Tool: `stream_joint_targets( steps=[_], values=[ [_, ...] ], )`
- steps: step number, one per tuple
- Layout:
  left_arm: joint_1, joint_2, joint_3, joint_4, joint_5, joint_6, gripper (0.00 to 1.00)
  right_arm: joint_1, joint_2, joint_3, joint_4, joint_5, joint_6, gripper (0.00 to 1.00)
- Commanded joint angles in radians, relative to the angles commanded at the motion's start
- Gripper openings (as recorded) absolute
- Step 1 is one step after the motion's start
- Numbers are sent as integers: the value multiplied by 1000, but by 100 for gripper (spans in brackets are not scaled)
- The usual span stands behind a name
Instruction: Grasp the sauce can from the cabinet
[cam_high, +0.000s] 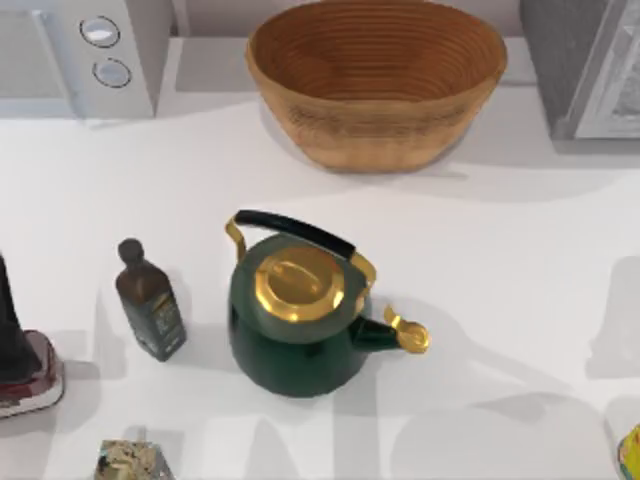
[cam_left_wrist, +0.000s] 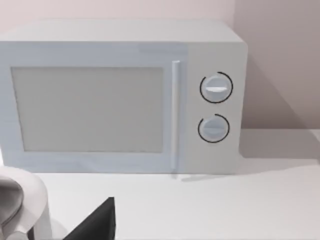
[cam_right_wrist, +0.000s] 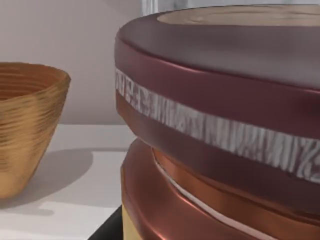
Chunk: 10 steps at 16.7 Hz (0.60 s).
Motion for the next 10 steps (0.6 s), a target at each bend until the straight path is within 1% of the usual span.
stream_joint_targets(
  steps=[4,10],
  values=[
    [0,0,0,0,0,0,100,-35,229,30,212,-118,3,0],
    [0,0,0,0,0,0,100,-101,786,109,708,-397,11,0]
  ],
)
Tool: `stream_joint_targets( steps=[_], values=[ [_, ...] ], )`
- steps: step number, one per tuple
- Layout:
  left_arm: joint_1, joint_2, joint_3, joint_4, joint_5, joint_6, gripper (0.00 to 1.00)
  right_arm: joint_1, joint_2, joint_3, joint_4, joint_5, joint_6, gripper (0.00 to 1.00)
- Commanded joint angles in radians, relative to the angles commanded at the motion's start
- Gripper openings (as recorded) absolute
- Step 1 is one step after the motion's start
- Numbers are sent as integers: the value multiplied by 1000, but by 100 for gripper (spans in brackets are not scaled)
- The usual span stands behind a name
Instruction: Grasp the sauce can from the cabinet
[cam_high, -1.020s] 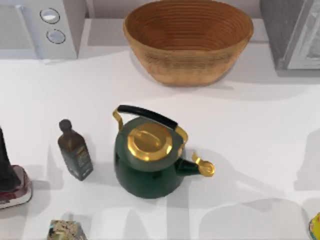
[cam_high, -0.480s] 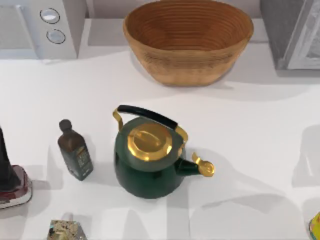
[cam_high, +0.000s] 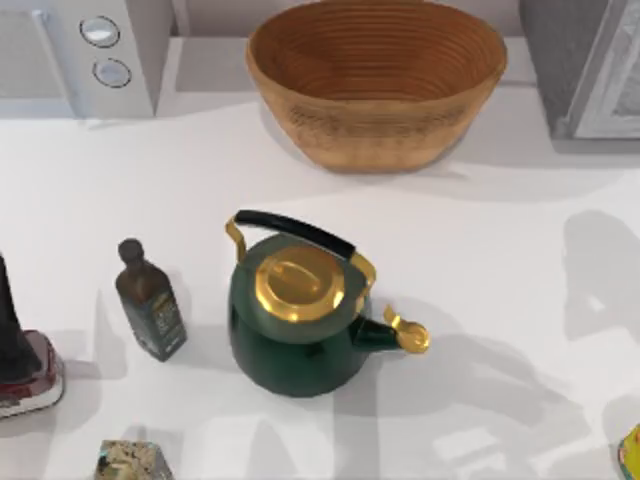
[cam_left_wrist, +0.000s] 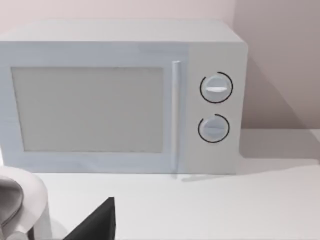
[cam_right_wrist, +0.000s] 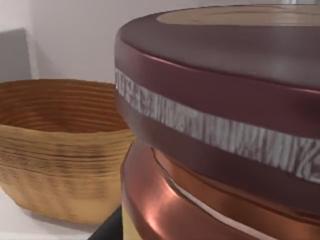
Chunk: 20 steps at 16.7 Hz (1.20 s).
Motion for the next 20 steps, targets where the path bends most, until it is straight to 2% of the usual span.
stream_joint_targets(
  steps=[6,11,15,20],
  values=[
    [0,0,0,0,0,0,100,-68,610,86,534,-297,8,0],
    [0,0,0,0,0,0,100,-115,1007,137,873,-480,12,0],
    [0,0,0,0,0,0,100,-137,1165,155,1005,-554,13,0],
    [0,0,0,0,0,0,100,-140,1180,157,1018,-562,13,0]
  ],
)
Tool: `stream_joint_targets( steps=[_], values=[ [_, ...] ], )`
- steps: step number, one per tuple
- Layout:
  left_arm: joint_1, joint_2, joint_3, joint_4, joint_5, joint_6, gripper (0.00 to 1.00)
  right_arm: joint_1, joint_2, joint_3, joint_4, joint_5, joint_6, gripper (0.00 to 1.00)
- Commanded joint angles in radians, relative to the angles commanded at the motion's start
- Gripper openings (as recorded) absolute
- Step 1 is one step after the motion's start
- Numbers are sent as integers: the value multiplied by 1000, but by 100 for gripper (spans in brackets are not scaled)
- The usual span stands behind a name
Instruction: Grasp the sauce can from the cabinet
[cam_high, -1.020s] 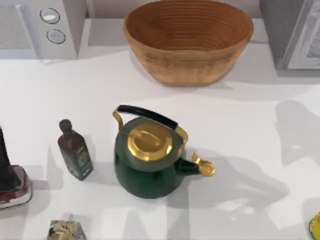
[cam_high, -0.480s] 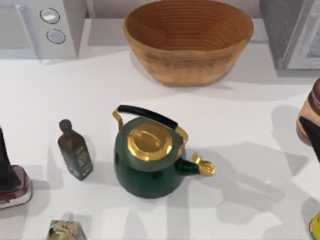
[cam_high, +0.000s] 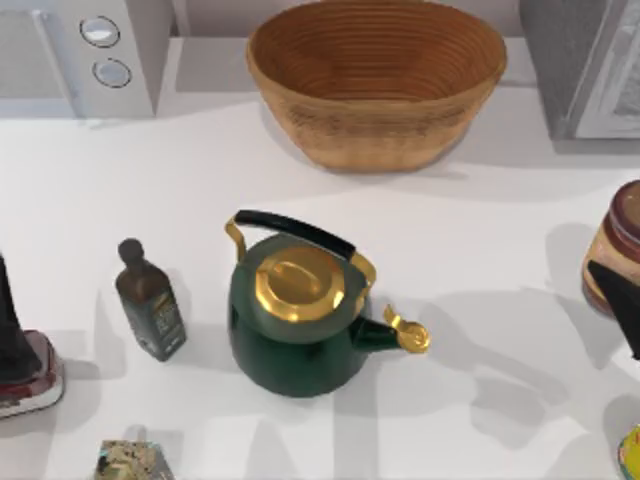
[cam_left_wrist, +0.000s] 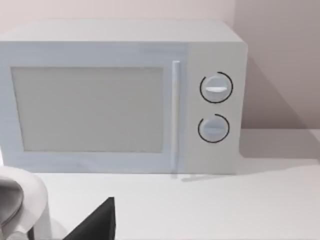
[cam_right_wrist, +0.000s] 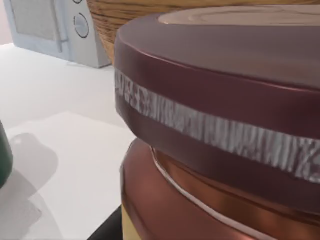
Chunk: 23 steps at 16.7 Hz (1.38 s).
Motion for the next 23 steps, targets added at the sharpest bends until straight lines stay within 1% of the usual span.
stream_joint_targets(
  steps=[1,3,10,15,23],
  values=[
    [0,0,0,0,0,0,100,6,53,-3,-21,2,2,0],
    [0,0,0,0,0,0,100,20,61,9,-19,17,2,0],
    [0,0,0,0,0,0,100,180,172,155,9,184,-7,0],
    [0,0,0,0,0,0,100,196,183,163,11,198,-8,0],
    [0,0,0,0,0,0,100,196,183,163,11,198,-8,60]
  ],
)
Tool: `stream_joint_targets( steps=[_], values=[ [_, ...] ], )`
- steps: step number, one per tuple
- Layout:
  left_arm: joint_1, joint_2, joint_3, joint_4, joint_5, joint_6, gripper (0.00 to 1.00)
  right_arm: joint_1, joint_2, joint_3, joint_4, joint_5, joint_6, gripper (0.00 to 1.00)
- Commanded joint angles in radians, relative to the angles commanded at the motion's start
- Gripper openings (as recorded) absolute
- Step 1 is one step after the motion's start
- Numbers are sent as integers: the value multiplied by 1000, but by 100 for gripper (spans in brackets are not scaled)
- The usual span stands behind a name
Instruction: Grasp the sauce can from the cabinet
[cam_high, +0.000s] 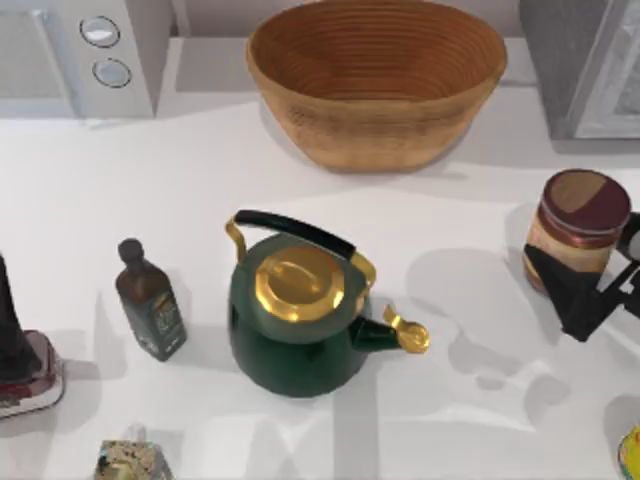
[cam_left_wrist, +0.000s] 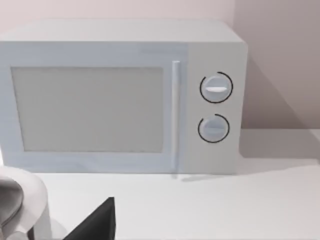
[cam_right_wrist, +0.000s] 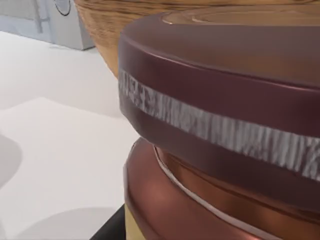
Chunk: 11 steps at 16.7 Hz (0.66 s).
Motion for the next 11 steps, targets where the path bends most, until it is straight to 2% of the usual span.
stream_joint_targets(
  steps=[5,11],
  values=[
    [0,0,0,0,0,0,100,0,0,0,0,0,0,98],
    [0,0,0,0,0,0,100,0,0,0,0,0,0,100]
  ],
)
